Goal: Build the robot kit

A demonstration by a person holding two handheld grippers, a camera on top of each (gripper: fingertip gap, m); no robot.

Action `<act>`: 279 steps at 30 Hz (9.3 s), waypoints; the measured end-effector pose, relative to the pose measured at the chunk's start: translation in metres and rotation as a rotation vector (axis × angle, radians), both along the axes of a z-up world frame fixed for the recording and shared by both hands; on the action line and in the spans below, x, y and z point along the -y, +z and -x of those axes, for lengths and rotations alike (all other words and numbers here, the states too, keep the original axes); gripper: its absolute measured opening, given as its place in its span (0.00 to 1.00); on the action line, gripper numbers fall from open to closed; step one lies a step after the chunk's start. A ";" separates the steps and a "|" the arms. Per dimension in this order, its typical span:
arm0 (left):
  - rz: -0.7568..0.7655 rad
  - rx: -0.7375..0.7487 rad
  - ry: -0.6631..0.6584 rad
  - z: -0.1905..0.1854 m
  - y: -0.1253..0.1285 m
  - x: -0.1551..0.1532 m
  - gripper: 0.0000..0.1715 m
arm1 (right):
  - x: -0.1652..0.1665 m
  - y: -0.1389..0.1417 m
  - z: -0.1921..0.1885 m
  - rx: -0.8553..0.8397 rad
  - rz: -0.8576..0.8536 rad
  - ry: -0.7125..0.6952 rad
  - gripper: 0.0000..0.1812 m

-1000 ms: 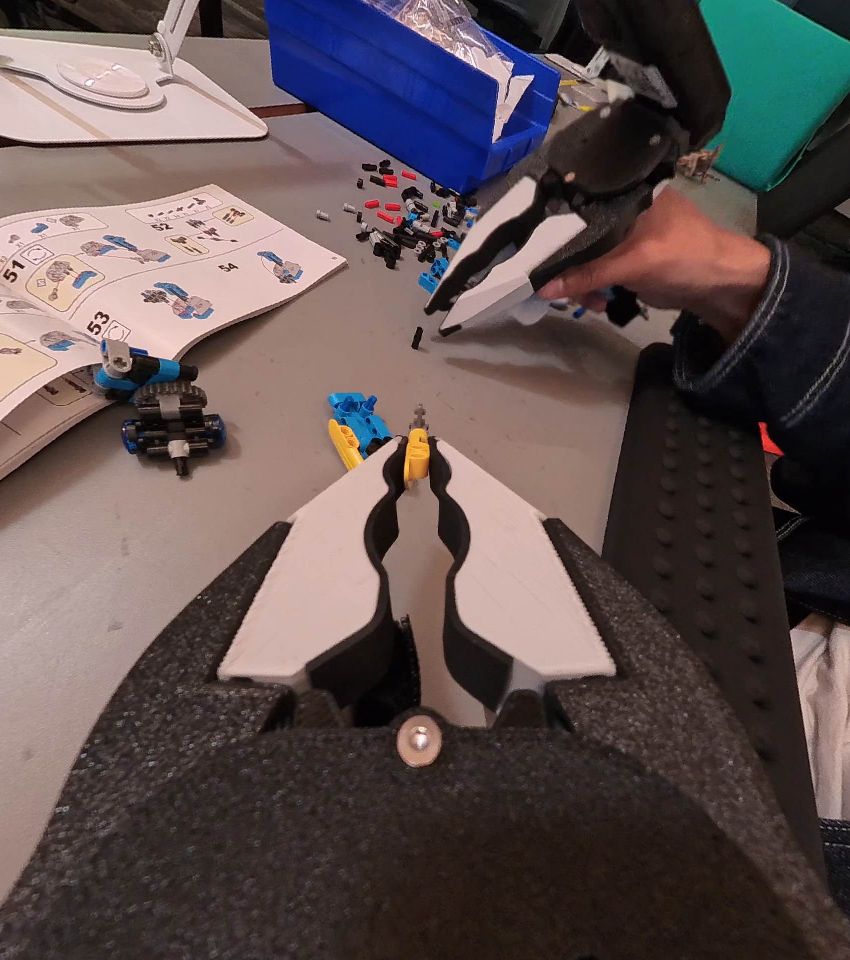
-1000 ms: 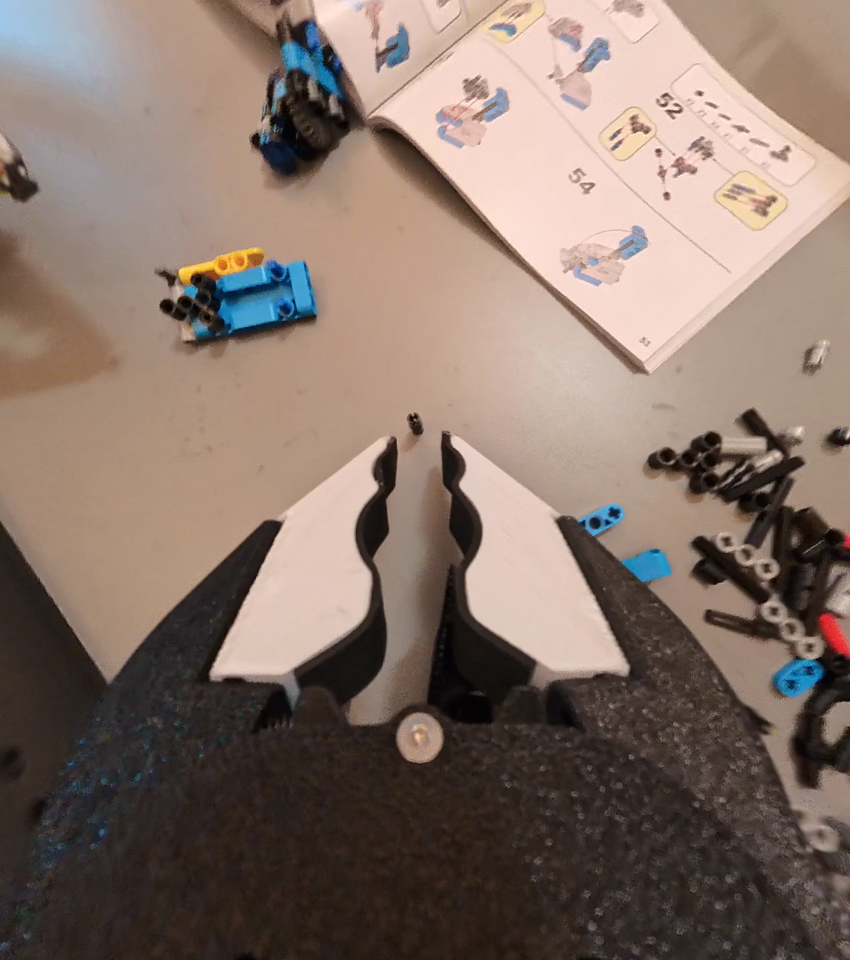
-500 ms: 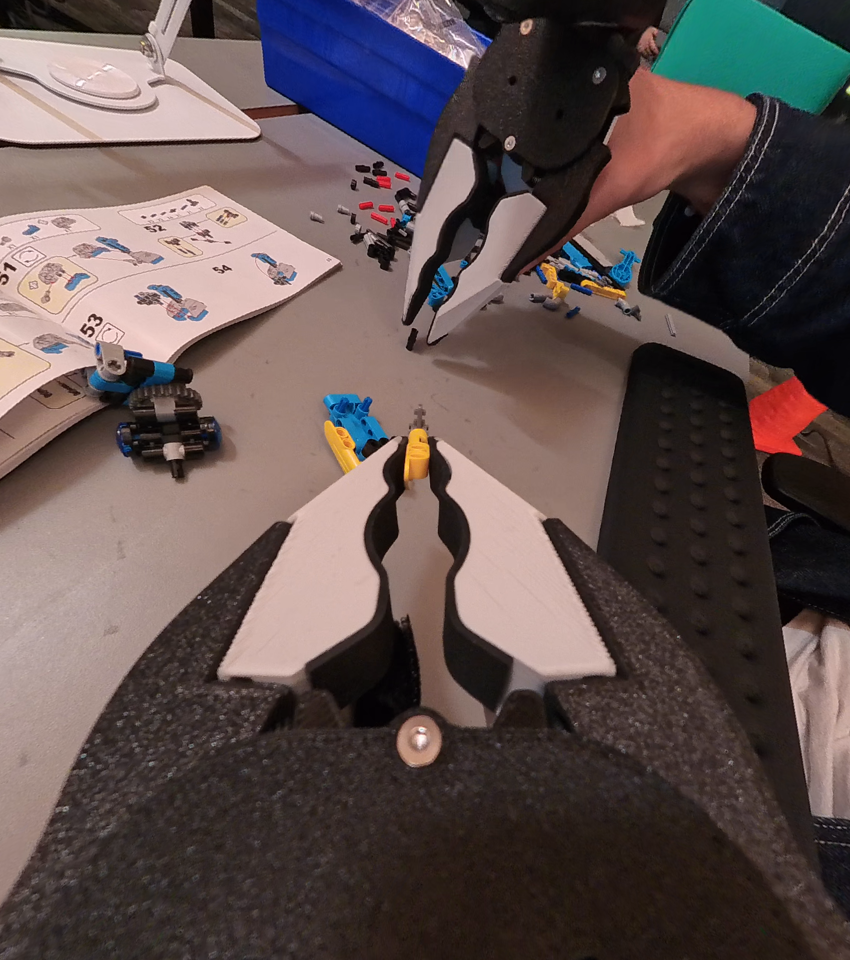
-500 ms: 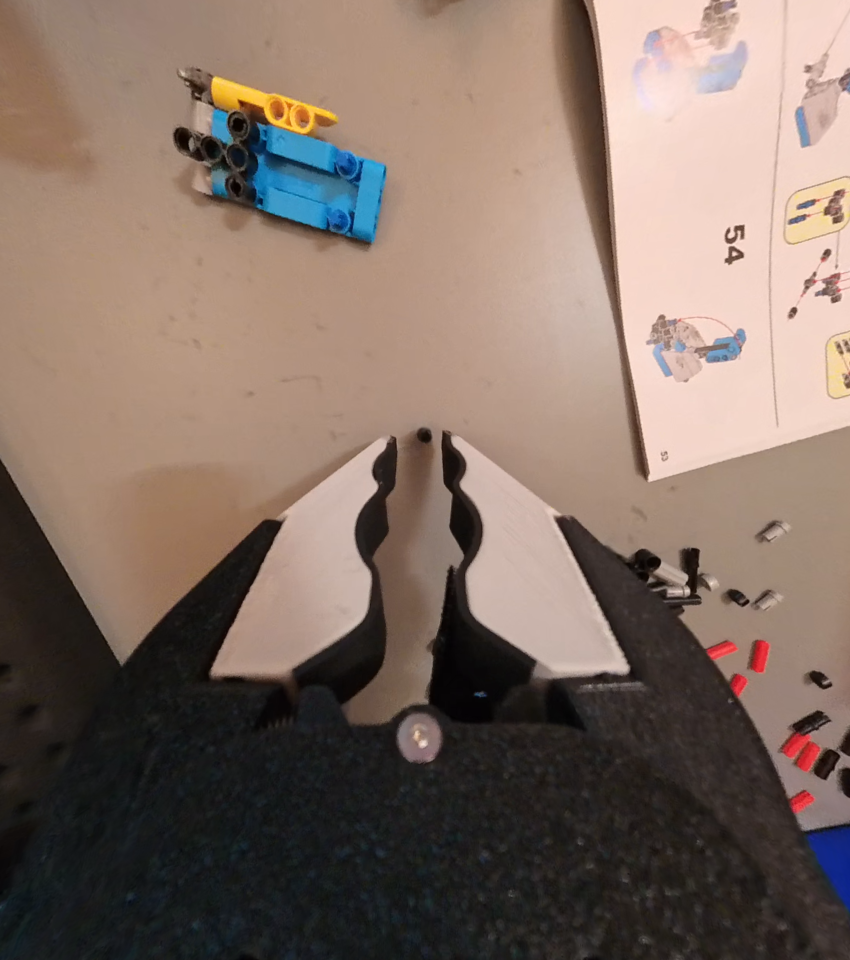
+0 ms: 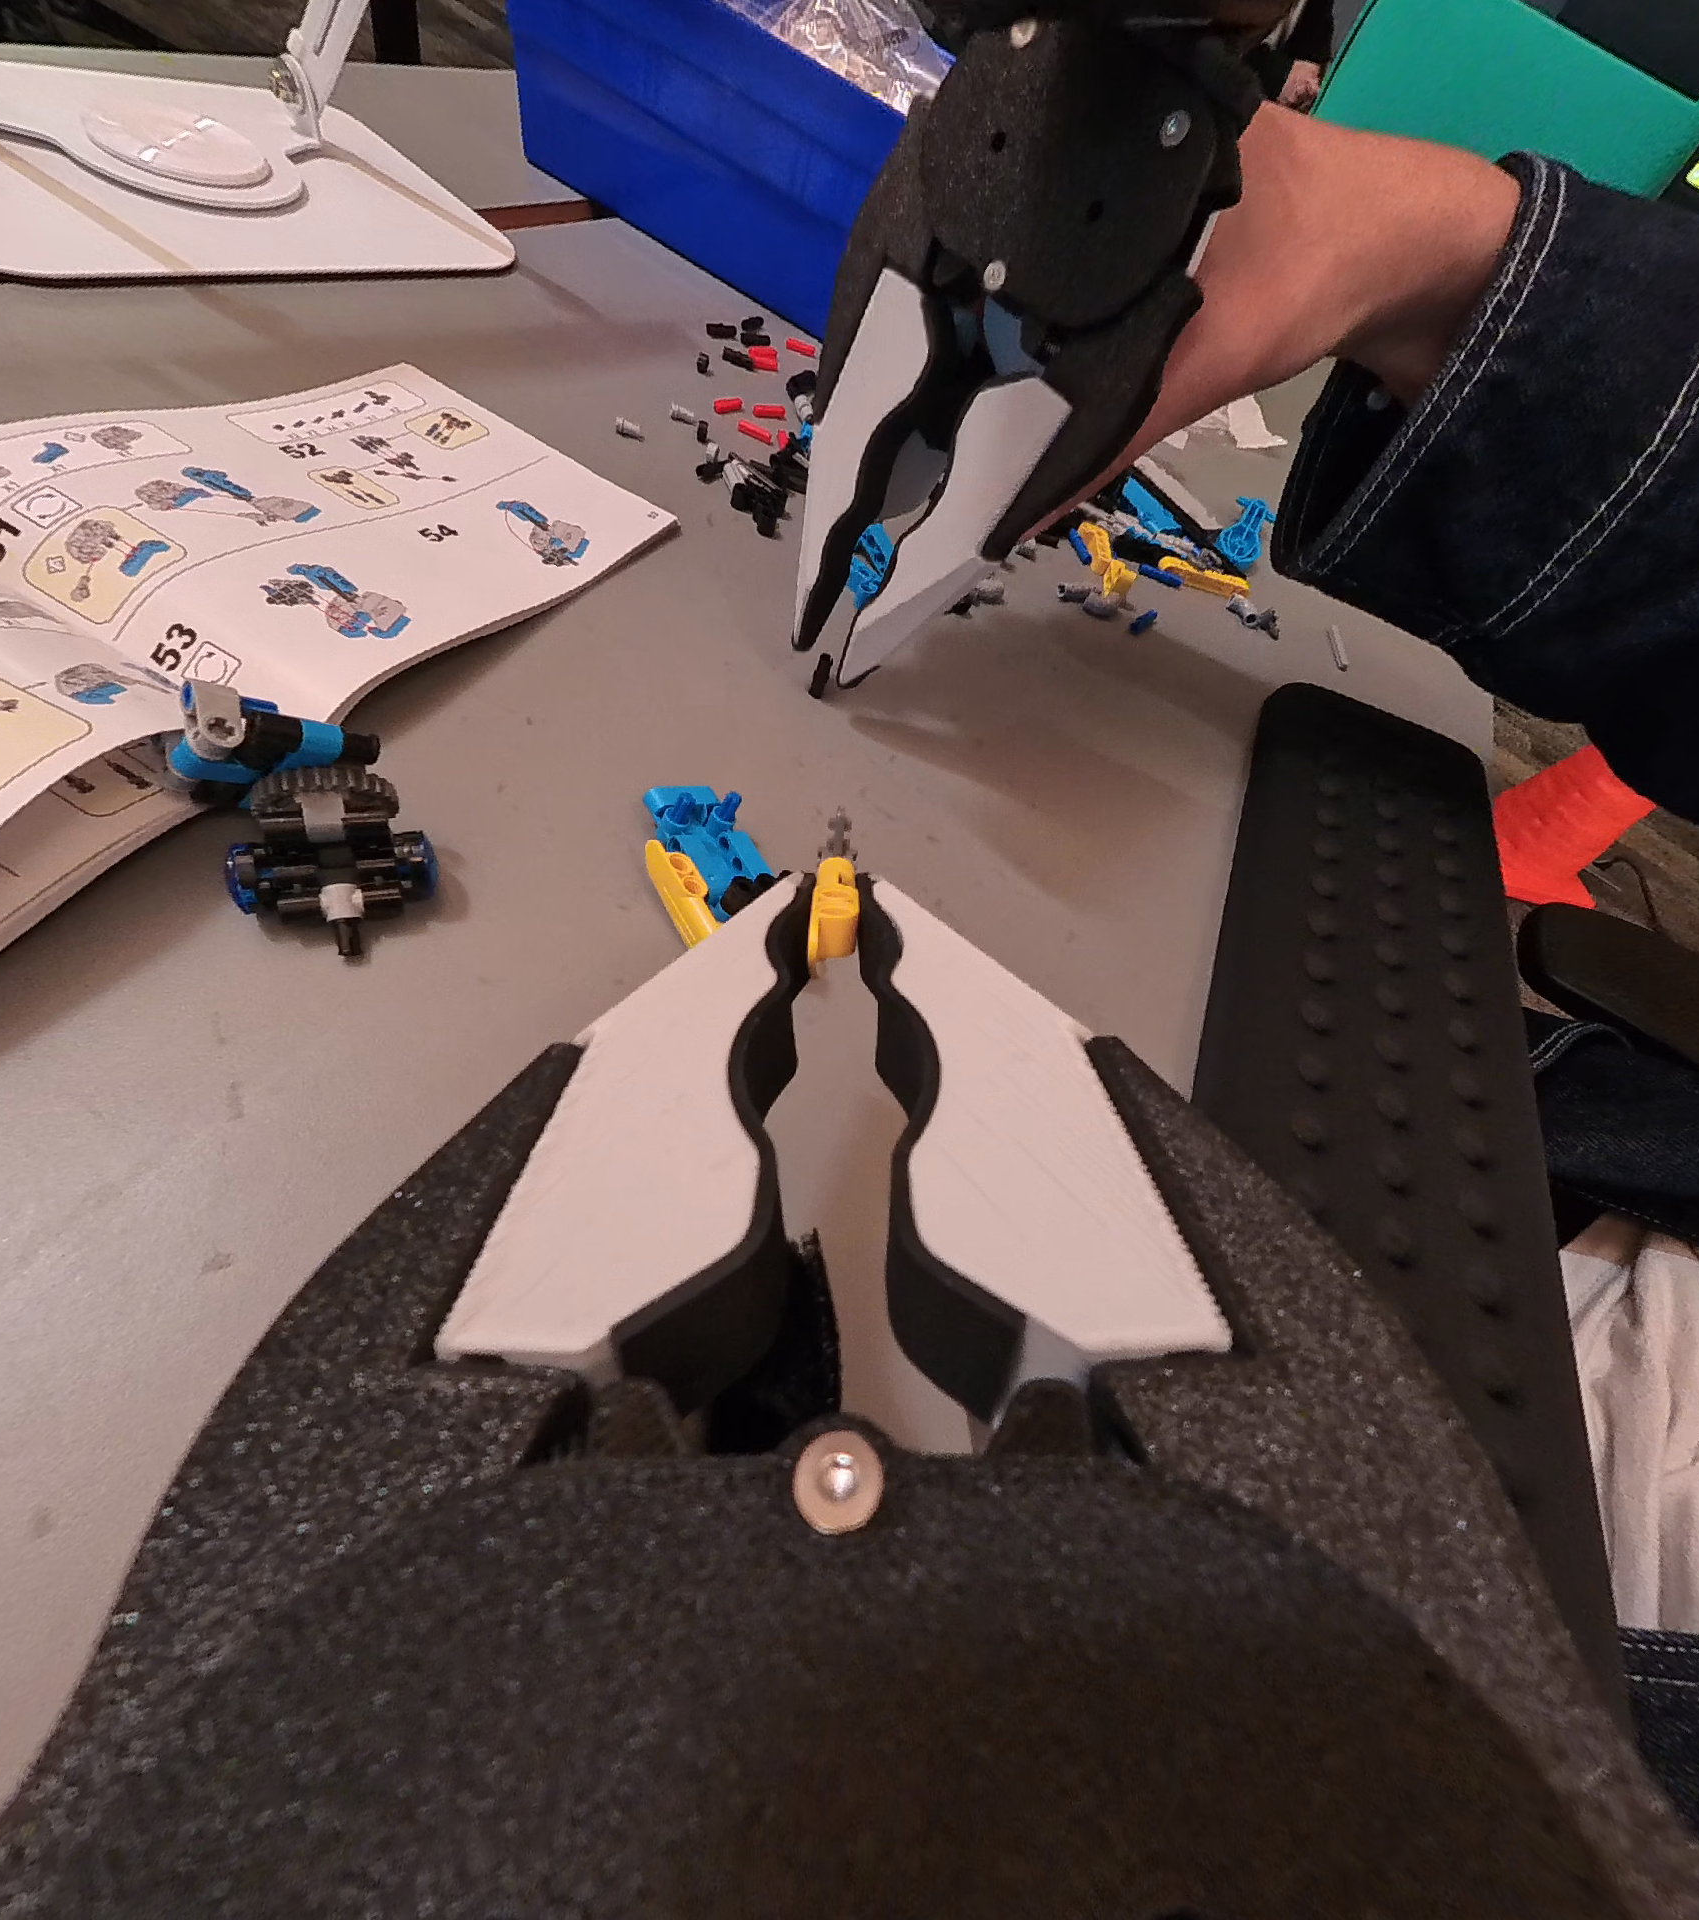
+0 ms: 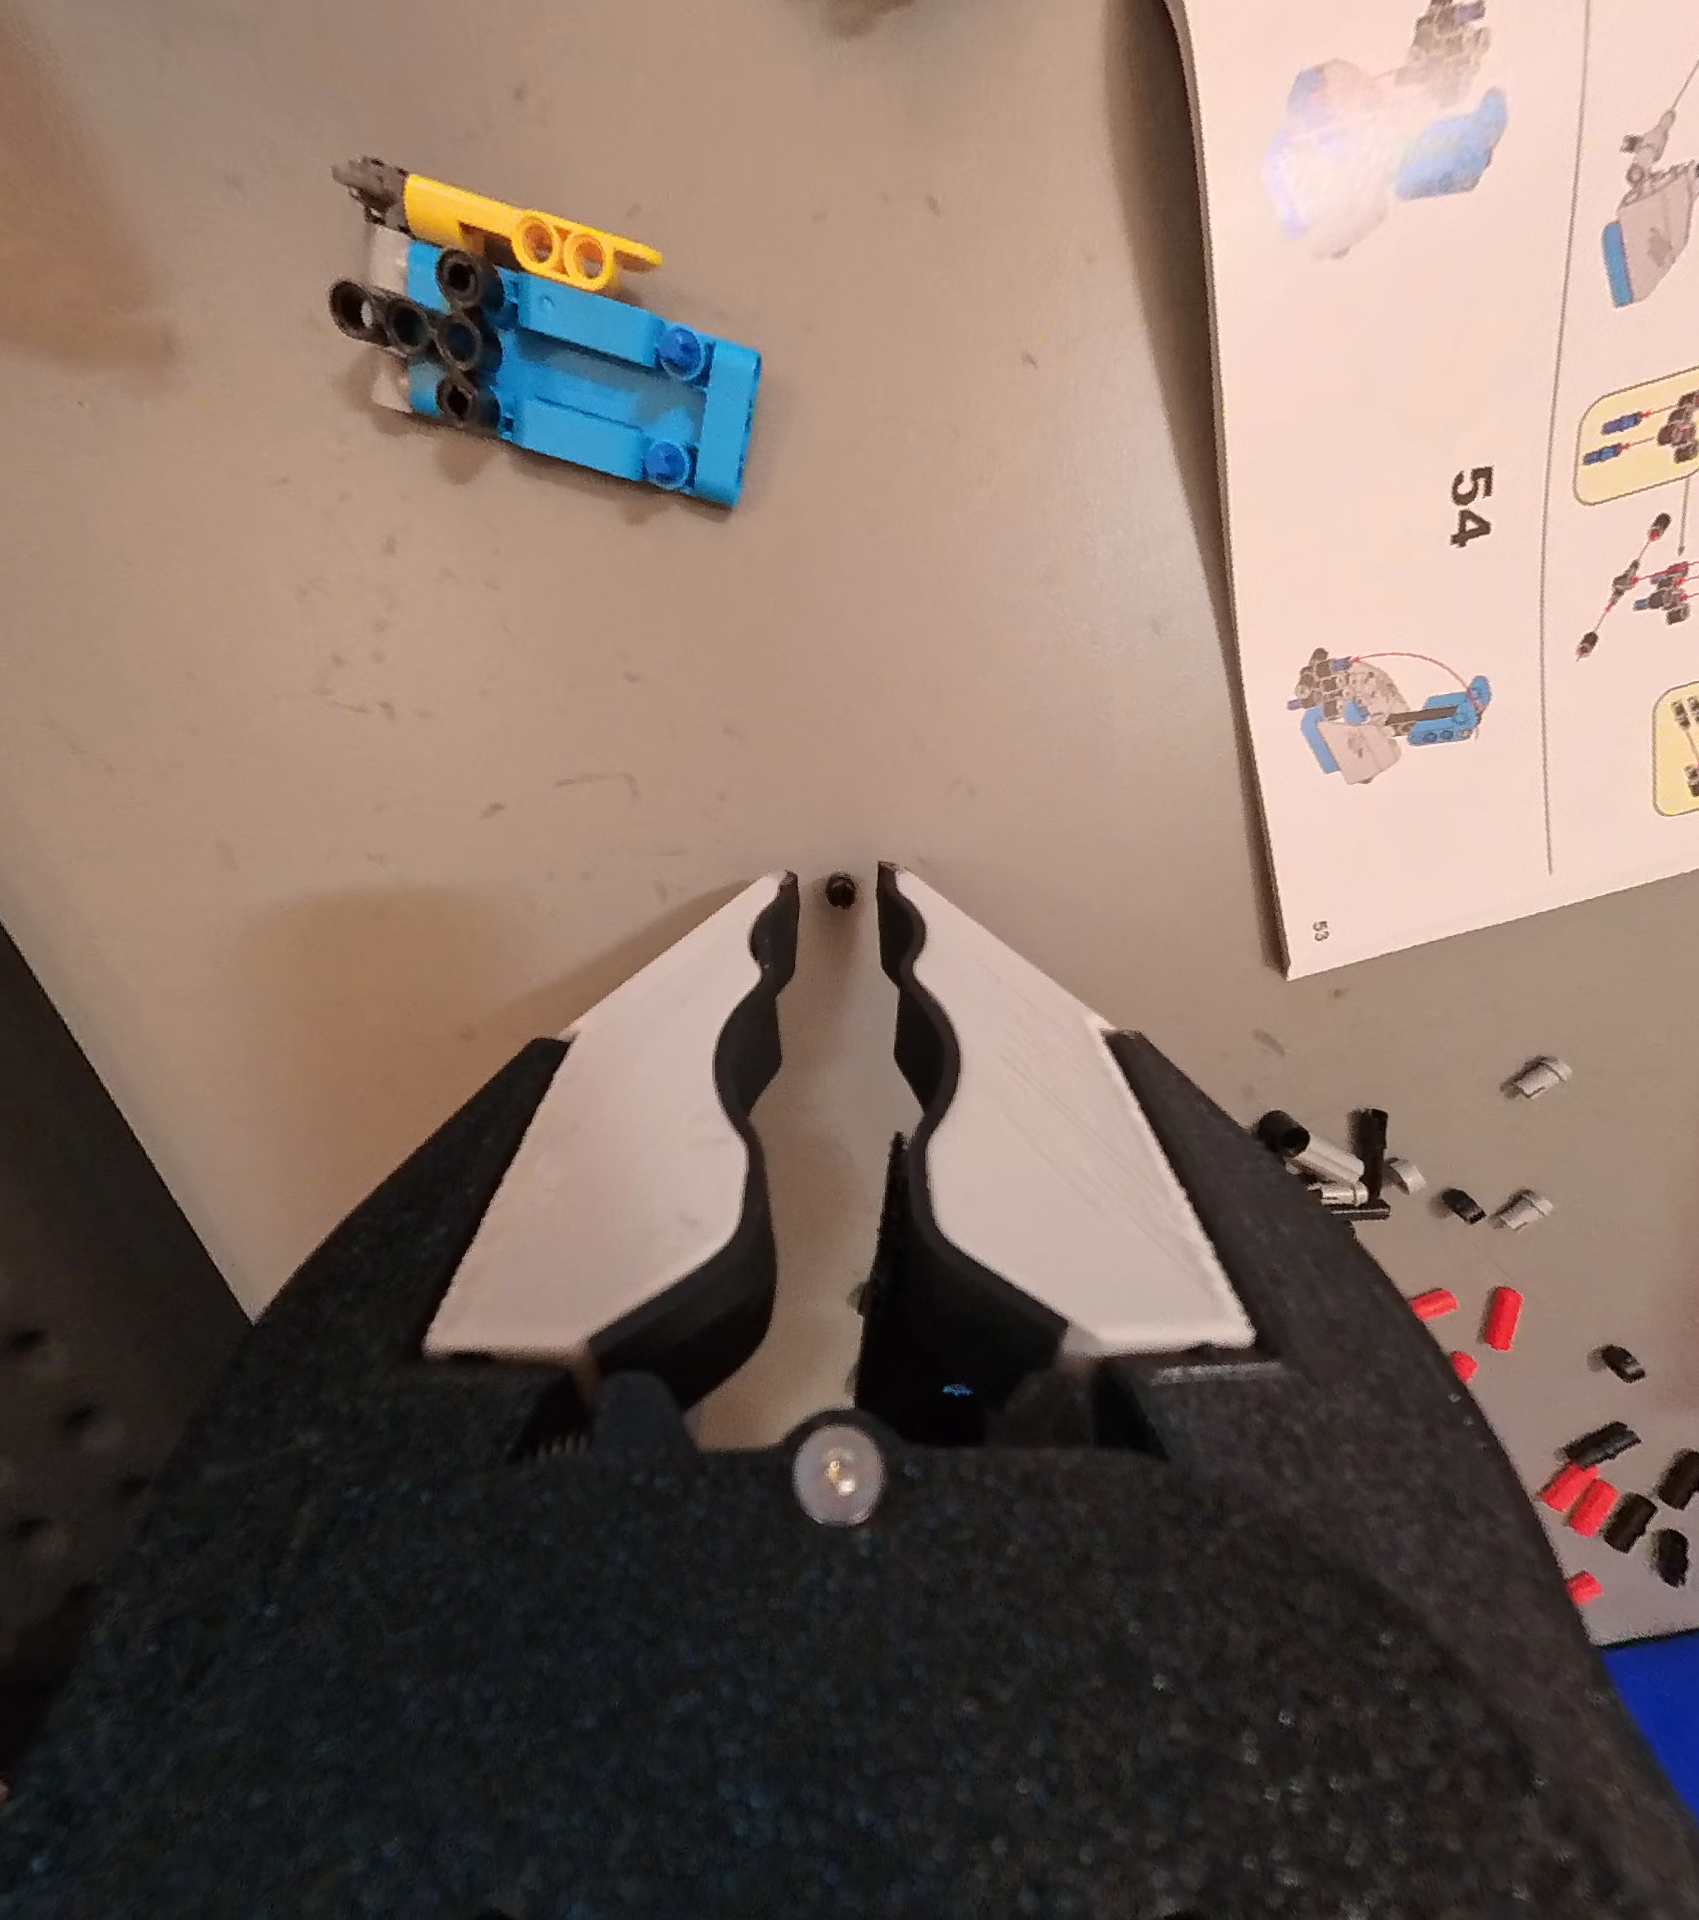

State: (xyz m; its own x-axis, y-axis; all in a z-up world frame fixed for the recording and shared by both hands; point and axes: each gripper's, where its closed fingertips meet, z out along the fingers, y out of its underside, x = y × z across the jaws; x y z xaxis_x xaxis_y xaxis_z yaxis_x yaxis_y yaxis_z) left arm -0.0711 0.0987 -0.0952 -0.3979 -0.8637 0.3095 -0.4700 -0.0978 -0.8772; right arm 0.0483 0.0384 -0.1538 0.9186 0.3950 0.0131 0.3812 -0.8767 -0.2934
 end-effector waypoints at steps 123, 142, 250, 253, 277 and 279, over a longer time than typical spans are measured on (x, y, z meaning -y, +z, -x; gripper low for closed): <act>0.068 -0.009 0.076 -0.001 0.001 -0.017 0.04 | 0.052 -0.008 0.051 -0.583 -0.294 -0.345 0.01; 0.068 -0.020 0.042 0.001 -0.001 -0.010 0.04 | 0.062 -0.001 0.039 -0.154 -0.377 0.028 0.17; 0.303 0.076 0.094 -0.004 0.032 -0.005 0.04 | -0.064 0.092 0.112 0.246 -0.965 -0.129 0.02; 0.298 0.083 0.102 -0.005 0.033 -0.006 0.04 | -0.065 0.091 0.117 0.296 -0.957 -0.091 0.02; 0.324 0.044 0.071 -0.002 0.025 -0.003 0.04 | -0.066 0.081 0.116 0.300 -0.920 -0.107 0.02; 0.330 0.051 0.066 -0.001 0.027 -0.003 0.04 | -0.067 0.082 0.116 0.303 -0.927 -0.107 0.02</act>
State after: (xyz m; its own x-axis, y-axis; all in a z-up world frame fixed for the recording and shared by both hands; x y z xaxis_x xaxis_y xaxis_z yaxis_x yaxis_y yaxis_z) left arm -0.0700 0.1020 -0.0683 -0.3667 -0.7449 0.5573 -0.4093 -0.4088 -0.8157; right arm -0.0679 0.1054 -0.0718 0.8555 0.0240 0.5173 0.4859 -0.3827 -0.7858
